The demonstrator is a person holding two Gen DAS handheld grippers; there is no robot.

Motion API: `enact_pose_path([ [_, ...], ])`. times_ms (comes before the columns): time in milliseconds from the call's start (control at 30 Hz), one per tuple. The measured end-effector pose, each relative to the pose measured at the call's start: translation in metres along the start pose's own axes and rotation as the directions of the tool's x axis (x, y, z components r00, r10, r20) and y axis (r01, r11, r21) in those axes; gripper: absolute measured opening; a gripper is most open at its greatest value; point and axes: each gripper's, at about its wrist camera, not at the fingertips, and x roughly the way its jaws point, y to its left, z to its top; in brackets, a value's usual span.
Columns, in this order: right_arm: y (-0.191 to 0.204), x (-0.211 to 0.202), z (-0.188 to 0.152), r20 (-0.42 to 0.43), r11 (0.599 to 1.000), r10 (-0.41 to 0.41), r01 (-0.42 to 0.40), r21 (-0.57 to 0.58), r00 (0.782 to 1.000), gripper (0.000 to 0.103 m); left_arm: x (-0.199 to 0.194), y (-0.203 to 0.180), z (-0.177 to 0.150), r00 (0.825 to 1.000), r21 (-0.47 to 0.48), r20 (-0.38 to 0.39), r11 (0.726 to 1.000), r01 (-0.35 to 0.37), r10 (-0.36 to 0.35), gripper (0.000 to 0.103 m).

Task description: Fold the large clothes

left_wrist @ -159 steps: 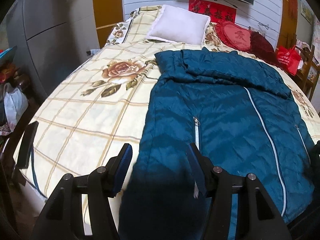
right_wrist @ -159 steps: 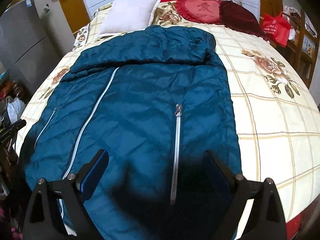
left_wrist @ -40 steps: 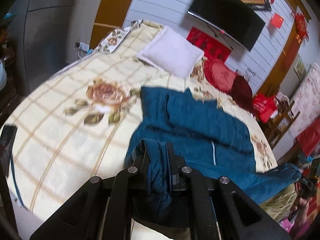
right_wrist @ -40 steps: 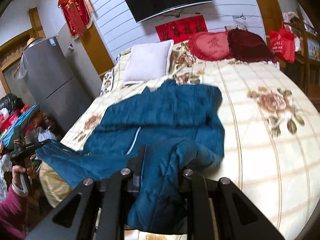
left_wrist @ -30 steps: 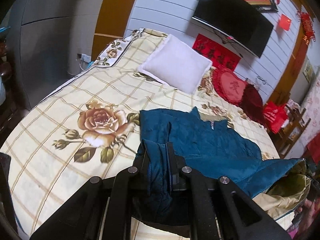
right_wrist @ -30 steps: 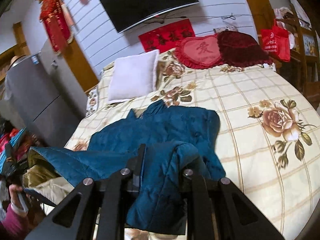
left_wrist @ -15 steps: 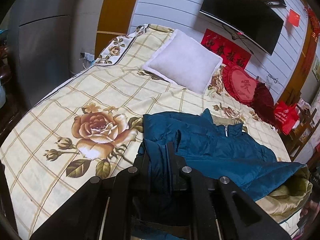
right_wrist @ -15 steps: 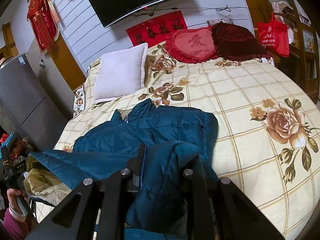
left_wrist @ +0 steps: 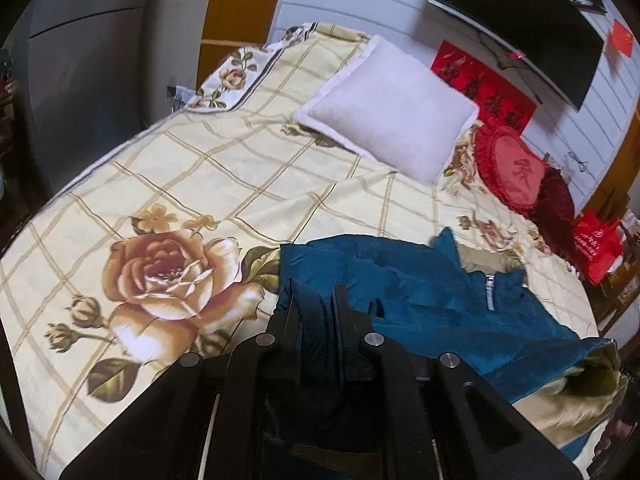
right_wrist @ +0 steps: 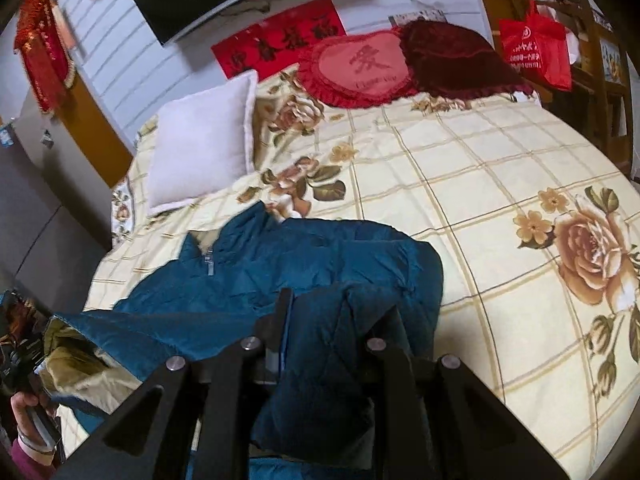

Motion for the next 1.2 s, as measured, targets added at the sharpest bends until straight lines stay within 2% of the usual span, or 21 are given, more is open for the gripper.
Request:
enact_pose_path([
  [100,-0.007,0.029,-0.001,-0.015,1.0,-0.017,0.017,0.02,1.0,0.019,0.029,0.002,-0.002,0.999,-0.005,-0.037,1.0,0.008,-0.008,0.0],
  [200,-0.012,0.046,-0.004,-0.023,0.999,-0.009,0.01,0.03,1.0,0.023,0.04,0.014,0.0,0.992,-0.048,-0.063,0.993,0.111,-0.114,0.002],
  [267,-0.014,0.046,-0.003,-0.025,0.999,0.016,-0.015,0.042,1.0,0.026,0.035,0.025,0.005,0.979,-0.097,-0.063,0.978,0.186,-0.192,0.008],
  [333,-0.016,0.04,-0.001,-0.012,0.998,0.044,-0.044,0.045,0.999,0.032,0.019,0.039,0.012,0.966,-0.149,-0.029,0.957,0.25,-0.257,0.023],
  [367,-0.017,0.036,-0.001,0.002,0.997,0.061,-0.061,0.046,0.998,0.038,0.01,0.044,0.015,0.967,-0.161,-0.003,0.955,0.25,-0.254,0.028],
  [433,-0.017,0.032,0.001,0.012,0.995,0.079,-0.08,0.059,0.997,0.048,-0.023,0.056,0.02,0.964,-0.168,0.097,0.951,0.261,-0.247,0.045],
  [467,-0.016,0.031,0.001,0.015,0.994,0.081,-0.082,0.07,0.997,0.054,-0.033,0.058,0.02,0.963,-0.16,0.125,0.952,0.259,-0.241,0.047],
  [533,-0.015,0.031,0.003,0.02,0.992,0.078,-0.08,0.096,0.997,0.059,-0.059,0.052,0.013,0.962,-0.091,0.162,0.968,0.235,-0.219,0.048],
  [633,-0.009,0.018,0.008,0.059,0.988,0.088,-0.094,0.12,0.994,0.065,-0.068,0.028,-0.003,0.971,0.055,0.109,0.977,0.208,-0.213,0.048],
  [700,-0.005,0.002,0.013,0.106,0.986,0.096,-0.109,0.123,0.99,0.08,-0.062,0.012,-0.015,0.978,0.12,0.067,0.975,0.187,-0.196,0.048],
  [767,0.003,-0.023,0.02,0.167,0.993,0.044,-0.061,0.096,0.985,0.087,-0.05,-0.002,-0.025,0.984,0.159,0.023,0.973,0.17,-0.176,0.048],
  [833,0.011,-0.047,0.025,0.225,0.998,0.02,-0.034,0.059,0.974,0.087,-0.028,-0.02,-0.038,0.992,0.204,-0.027,0.971,0.123,-0.12,0.048],
  [900,0.024,-0.064,0.026,0.243,0.997,0.078,-0.08,0.0,0.967,0.087,-0.011,-0.029,-0.047,0.993,0.215,-0.067,0.97,0.109,-0.097,0.048],
  [933,0.035,-0.065,0.023,0.217,0.994,0.102,-0.093,-0.051,0.971,0.087,-0.002,-0.032,-0.048,0.992,0.203,-0.083,0.973,0.112,-0.097,0.048],
  [1000,0.063,-0.055,0.01,0.144,0.983,0.101,-0.076,-0.168,0.984,0.087,0.008,-0.034,-0.048,0.993,0.173,-0.087,0.98,0.095,-0.081,0.048],
  [1067,0.09,-0.03,-0.008,0.057,0.956,0.127,-0.107,-0.273,0.99,0.087,0.018,-0.035,-0.045,0.995,0.151,-0.084,0.986,0.069,-0.057,0.048],
  [1133,0.11,-0.001,-0.022,-0.004,0.936,0.09,-0.086,-0.341,0.996,0.087,0.027,-0.036,-0.04,0.997,0.144,-0.077,0.989,0.036,-0.025,0.048],
  [1200,0.128,0.038,-0.033,-0.03,0.912,-0.017,0.004,-0.411,0.999,0.087,0.033,-0.038,-0.035,0.997,0.146,-0.071,0.989,0.016,-0.006,0.048],
])
